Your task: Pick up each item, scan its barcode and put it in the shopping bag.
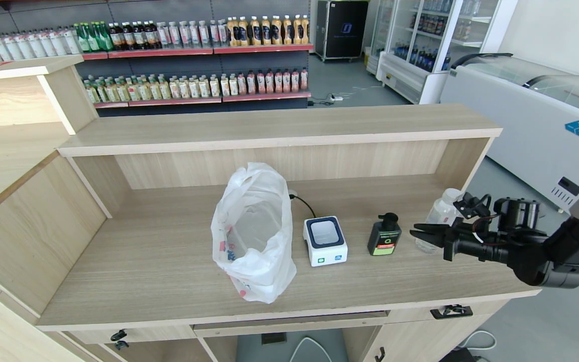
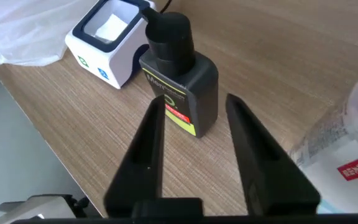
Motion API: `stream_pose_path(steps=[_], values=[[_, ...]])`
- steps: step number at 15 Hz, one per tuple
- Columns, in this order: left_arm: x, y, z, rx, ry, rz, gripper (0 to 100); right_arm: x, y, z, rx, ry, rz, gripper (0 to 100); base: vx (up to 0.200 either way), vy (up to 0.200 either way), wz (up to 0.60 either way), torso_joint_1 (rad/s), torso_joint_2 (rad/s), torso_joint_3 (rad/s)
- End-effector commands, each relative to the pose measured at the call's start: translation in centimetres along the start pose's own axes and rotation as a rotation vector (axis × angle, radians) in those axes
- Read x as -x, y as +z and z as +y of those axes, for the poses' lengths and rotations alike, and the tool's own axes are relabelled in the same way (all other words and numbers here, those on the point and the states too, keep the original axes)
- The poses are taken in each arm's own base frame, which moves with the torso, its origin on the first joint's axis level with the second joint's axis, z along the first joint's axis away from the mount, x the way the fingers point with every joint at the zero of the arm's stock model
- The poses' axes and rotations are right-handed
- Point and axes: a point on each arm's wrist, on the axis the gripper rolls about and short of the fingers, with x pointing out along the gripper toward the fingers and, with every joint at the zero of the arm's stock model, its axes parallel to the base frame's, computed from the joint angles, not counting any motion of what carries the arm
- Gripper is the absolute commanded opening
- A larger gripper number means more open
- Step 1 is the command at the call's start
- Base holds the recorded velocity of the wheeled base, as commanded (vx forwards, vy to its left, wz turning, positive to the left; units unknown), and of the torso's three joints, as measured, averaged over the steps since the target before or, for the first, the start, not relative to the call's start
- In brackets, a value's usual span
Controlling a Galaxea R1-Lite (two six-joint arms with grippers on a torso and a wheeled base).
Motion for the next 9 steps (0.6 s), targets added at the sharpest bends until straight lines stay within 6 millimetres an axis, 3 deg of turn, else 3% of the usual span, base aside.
stream_pose_path(steps=[1,5,9], values=[[0.0,0.0,0.0,0.000,0.000,0.002,100,0.4,0.3,-0.6,0.007,-0.014,-0.010,100,0.000,0.000,0.00,0.000,0.00,0.000],[0.0,0.0,0.0,0.000,0.000,0.002,100,-1.3,-1.1,-1.4,0.004,0.036,-0.019,100,0.000,0.000,0.00,0.000,0.00,0.000],[0.0,0.0,0.0,0.000,0.000,0.002,100,-2.7,-1.8,-0.4,-0.008,0.081,-0.009,100,0.000,0.000,0.00,0.000,0.00,0.000]])
